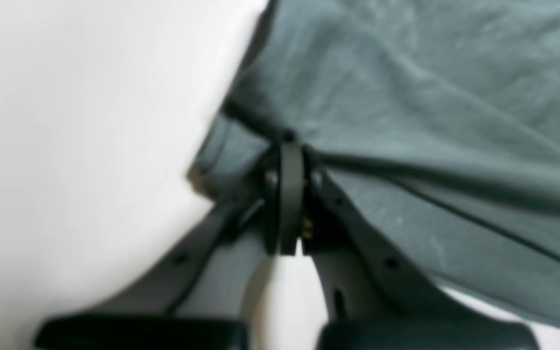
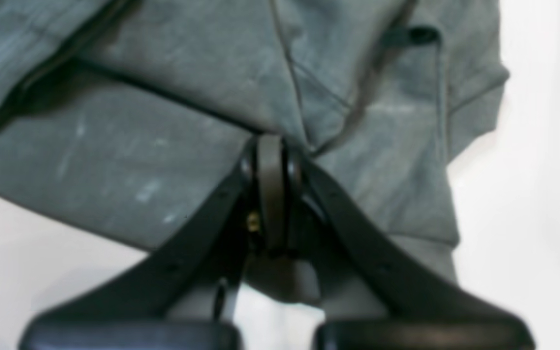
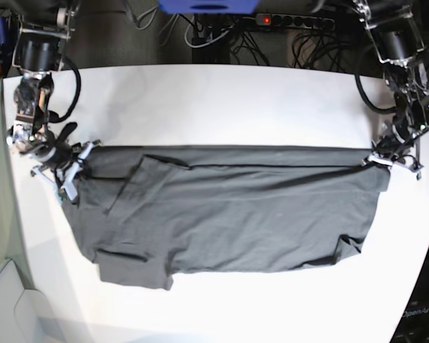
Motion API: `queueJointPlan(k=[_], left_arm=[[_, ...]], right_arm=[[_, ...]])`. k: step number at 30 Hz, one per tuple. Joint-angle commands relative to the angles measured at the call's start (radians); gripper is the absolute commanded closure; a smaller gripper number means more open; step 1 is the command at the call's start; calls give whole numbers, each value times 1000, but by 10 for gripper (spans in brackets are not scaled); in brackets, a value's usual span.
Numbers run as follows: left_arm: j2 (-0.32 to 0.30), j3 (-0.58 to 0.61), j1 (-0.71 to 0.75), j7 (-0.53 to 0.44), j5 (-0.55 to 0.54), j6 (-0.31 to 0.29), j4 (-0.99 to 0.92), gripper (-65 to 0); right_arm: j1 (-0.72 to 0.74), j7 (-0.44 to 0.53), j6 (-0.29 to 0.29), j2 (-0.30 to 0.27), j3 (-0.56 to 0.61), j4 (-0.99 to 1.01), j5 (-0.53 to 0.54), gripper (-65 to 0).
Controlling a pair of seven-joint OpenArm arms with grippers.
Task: Layout the t-shirt on the table in an organized manner, then fold the t-shirt properly
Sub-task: 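Pull the shirt edge with both grippers to straighten the fold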
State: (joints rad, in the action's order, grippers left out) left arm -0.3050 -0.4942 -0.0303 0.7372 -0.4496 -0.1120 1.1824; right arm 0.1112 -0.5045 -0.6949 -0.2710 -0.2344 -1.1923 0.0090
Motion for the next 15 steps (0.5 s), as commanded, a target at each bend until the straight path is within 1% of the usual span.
queueJointPlan(k=[1, 9, 12, 15], left_arm=[[-12, -1, 19, 81, 44, 27, 14, -3], [-12, -4, 102, 166, 44, 27, 146, -3], [-12, -11, 137, 172, 44, 27, 184, -3], [-7, -51, 177, 172, 42, 27, 227, -3]], right_arm=[[-28, -82, -3, -14, -1, -16, -50, 0], [-236, -81, -3, -17, -1, -220, -50, 0], [-299, -84, -3, -17, -1, -286, -50, 0], [-357, -82, -3, -17, -3, -350, -50, 0]])
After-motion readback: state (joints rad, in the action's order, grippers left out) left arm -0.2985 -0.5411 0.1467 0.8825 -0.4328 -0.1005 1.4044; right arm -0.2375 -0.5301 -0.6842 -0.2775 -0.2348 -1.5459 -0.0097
